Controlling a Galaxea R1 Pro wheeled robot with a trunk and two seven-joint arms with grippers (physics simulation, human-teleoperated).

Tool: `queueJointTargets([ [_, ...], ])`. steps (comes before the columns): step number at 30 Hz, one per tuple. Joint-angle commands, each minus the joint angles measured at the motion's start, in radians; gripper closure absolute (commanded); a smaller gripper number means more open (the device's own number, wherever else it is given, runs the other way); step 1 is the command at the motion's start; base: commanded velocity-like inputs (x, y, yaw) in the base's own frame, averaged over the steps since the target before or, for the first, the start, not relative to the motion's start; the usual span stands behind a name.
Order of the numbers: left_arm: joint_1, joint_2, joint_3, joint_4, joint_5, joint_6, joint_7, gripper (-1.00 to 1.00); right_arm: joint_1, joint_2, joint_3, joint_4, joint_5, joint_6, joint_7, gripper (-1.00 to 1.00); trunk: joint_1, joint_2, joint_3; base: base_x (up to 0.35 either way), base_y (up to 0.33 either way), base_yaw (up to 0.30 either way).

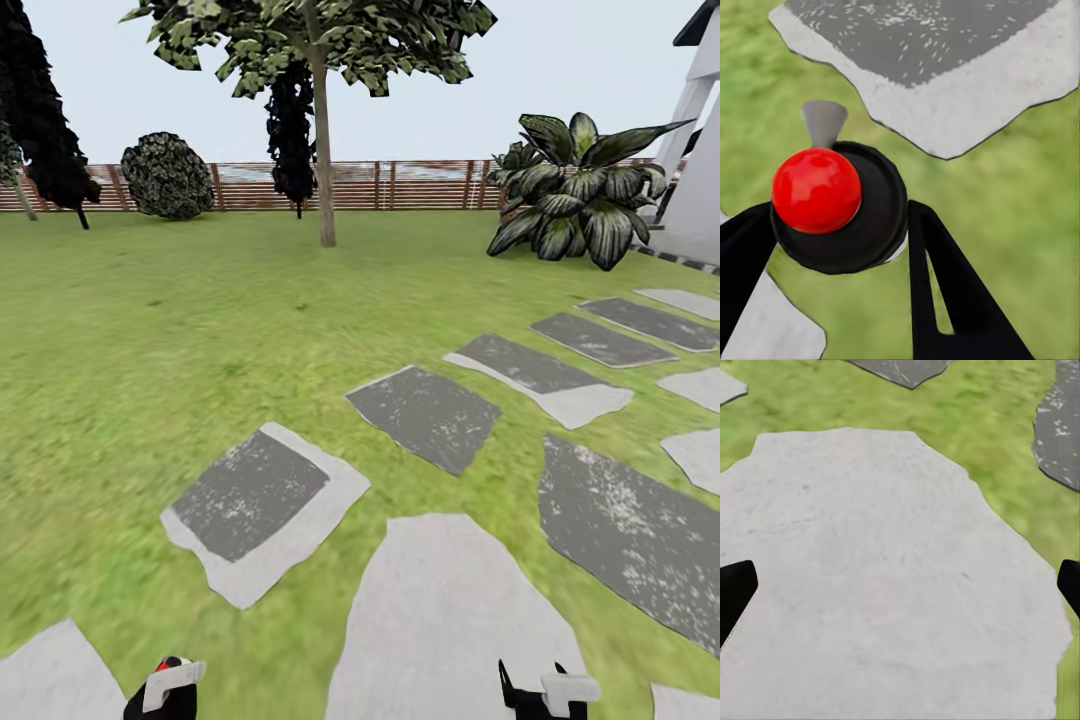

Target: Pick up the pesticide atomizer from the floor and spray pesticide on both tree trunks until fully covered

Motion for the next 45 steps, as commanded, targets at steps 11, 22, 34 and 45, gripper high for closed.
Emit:
queueJointTargets([
  [11, 0.000, 0.001, 0.001, -0.001, 0.000, 0.000, 0.000, 1.00, 0.000, 0.000, 0.000, 0.000, 0.000, 0.000, 0.000, -1.00, 0.000, 0.000, 0.000, 0.338, 0.000, 0.000],
  [22, 0.000, 0.001, 0.001, -0.001, 0.000, 0.000, 0.000, 1.00, 0.000, -0.001, -0.003, 0.000, -0.001, 0.000, -0.001, -1.00, 0.000, 0.000, 0.000, 0.338, 0.000, 0.000],
  [34, 0.000, 0.001, 0.001, -0.001, 0.000, 0.000, 0.000, 1.00, 0.000, -0.002, -0.003, 0.000, -0.002, 0.000, -0.002, -1.00, 0.000, 0.000, 0.000, 0.338, 0.000, 0.000],
  [45, 0.000, 0.001, 0.001, -0.001, 0.000, 0.000, 0.000, 1.00, 0.000, -0.002, -0.003, 0.000, -0.002, 0.000, -0.002, -1.00, 0.000, 0.000, 0.000, 0.338, 0.000, 0.000],
])
